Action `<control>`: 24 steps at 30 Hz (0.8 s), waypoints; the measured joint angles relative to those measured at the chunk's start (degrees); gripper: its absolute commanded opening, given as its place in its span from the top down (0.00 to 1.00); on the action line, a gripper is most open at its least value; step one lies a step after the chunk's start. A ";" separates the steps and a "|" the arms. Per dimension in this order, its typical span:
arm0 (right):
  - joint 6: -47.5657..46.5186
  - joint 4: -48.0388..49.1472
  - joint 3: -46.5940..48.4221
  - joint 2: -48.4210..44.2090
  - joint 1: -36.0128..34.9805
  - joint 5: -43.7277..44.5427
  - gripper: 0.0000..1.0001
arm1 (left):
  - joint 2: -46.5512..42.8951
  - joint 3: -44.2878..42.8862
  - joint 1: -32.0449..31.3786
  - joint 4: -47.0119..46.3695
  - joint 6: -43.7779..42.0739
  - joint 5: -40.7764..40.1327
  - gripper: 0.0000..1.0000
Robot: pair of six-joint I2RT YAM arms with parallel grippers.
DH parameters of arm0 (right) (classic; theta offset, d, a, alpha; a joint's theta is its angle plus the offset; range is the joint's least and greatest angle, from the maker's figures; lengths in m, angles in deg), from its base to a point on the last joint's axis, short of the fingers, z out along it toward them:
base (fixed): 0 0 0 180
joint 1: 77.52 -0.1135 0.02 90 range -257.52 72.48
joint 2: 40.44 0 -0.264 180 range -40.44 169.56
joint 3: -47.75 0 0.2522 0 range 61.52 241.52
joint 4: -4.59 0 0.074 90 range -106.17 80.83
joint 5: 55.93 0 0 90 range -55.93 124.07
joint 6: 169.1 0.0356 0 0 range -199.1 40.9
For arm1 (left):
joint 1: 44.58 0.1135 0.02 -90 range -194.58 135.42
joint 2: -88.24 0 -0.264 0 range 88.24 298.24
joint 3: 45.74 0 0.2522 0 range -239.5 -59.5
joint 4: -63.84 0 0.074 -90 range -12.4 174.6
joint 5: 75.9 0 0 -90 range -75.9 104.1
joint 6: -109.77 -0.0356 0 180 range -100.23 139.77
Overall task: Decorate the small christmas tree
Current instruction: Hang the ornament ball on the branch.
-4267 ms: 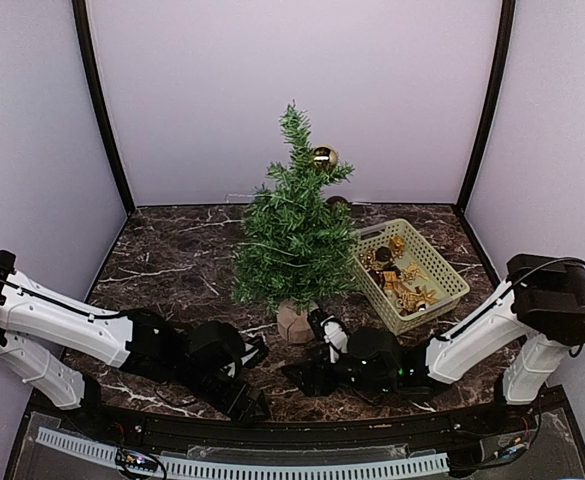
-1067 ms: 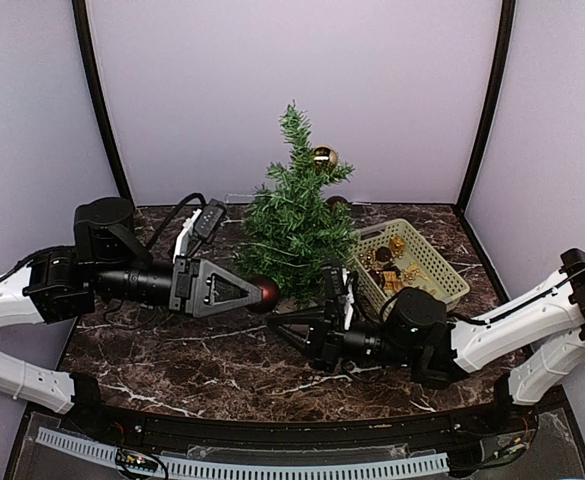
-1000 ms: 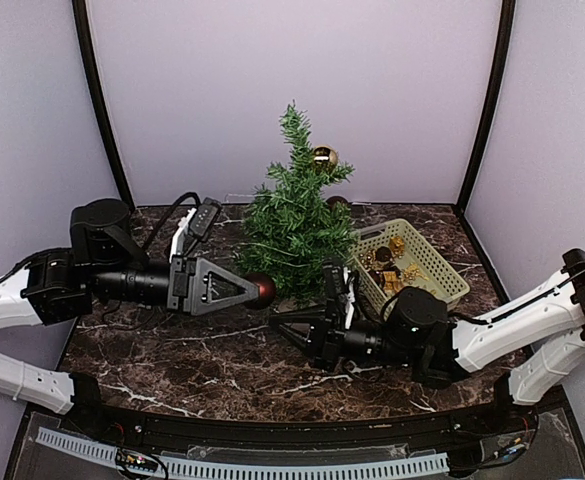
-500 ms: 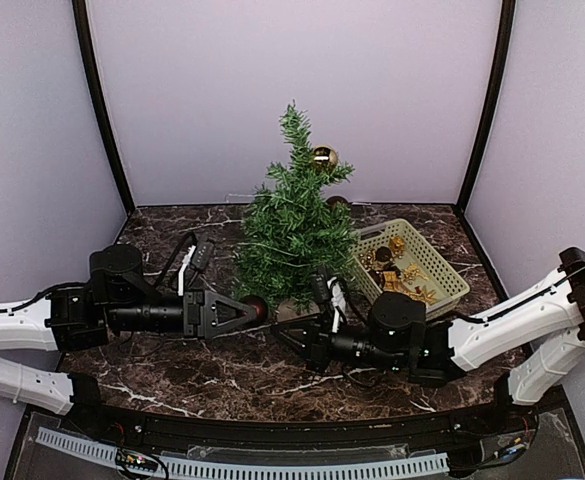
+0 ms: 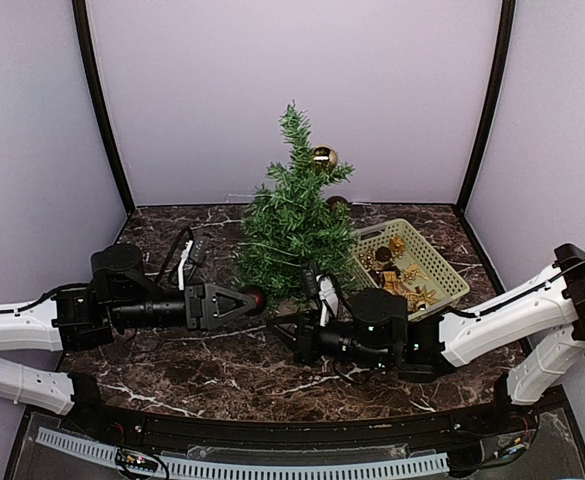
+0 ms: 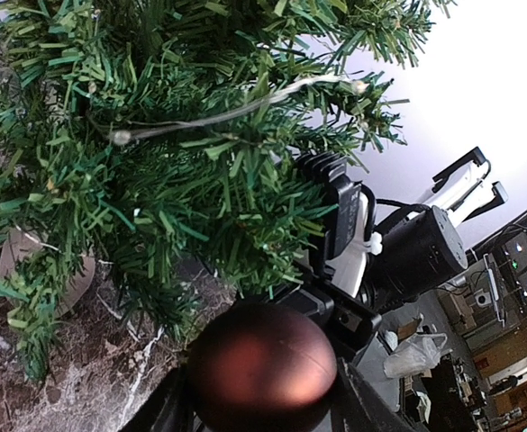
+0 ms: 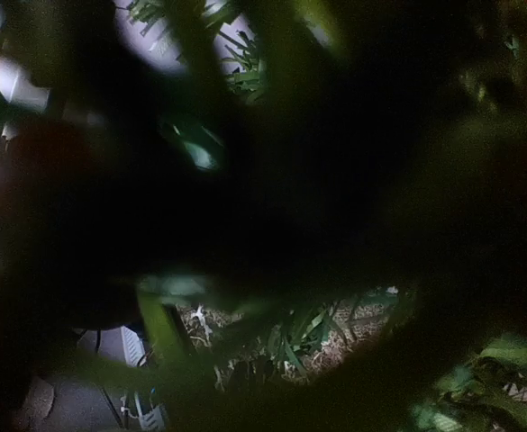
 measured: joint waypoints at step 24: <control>-2.19 -5.16 -8.33 -15.74 0.00 -2.40 1.00 | 7.61 -0.33 -0.42 -10.80 -3.91 10.23 0.54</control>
